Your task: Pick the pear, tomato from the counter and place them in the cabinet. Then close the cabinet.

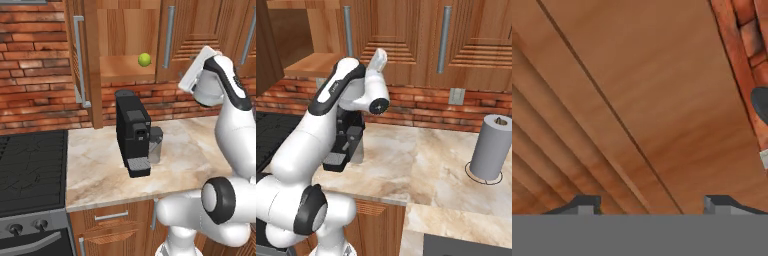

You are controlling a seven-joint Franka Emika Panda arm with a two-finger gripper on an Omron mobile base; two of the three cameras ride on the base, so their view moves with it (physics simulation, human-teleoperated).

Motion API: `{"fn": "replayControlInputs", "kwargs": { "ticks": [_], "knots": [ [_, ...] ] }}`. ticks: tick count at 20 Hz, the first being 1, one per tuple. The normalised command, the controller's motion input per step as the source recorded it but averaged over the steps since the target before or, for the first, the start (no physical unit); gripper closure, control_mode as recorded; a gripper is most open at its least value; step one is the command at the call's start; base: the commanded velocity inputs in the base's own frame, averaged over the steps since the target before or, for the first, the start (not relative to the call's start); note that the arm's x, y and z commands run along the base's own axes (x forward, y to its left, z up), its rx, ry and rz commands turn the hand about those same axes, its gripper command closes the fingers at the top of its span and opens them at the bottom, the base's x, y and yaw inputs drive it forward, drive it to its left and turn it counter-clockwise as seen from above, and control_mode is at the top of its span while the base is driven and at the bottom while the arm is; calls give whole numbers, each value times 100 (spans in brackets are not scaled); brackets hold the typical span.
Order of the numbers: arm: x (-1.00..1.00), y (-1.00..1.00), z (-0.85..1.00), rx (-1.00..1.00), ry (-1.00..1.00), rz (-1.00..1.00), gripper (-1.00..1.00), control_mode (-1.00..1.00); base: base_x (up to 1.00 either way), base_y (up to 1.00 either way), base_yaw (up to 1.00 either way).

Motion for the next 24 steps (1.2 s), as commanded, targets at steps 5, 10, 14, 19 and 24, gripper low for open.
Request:
{"fn": "replayControlInputs", "kwargs": {
  "ticks": [5, 10, 14, 19, 24],
  "knots": [
    [-100, 16, 37, 12, 18, -9, -100, -100, 0, 0, 0],
    [-92, 27, 64, 8, 30, -3, -100, -100, 0, 0, 0],
    [-96, 40, 66, 5, 35, 0, -100, -100, 0, 0, 0],
    [-95, 32, 65, 3, 35, 0, -100, -100, 0, 0, 0],
    [-88, 43, 40, 0, 24, 0, -100, -100, 0, 0, 0]
  ]
}}
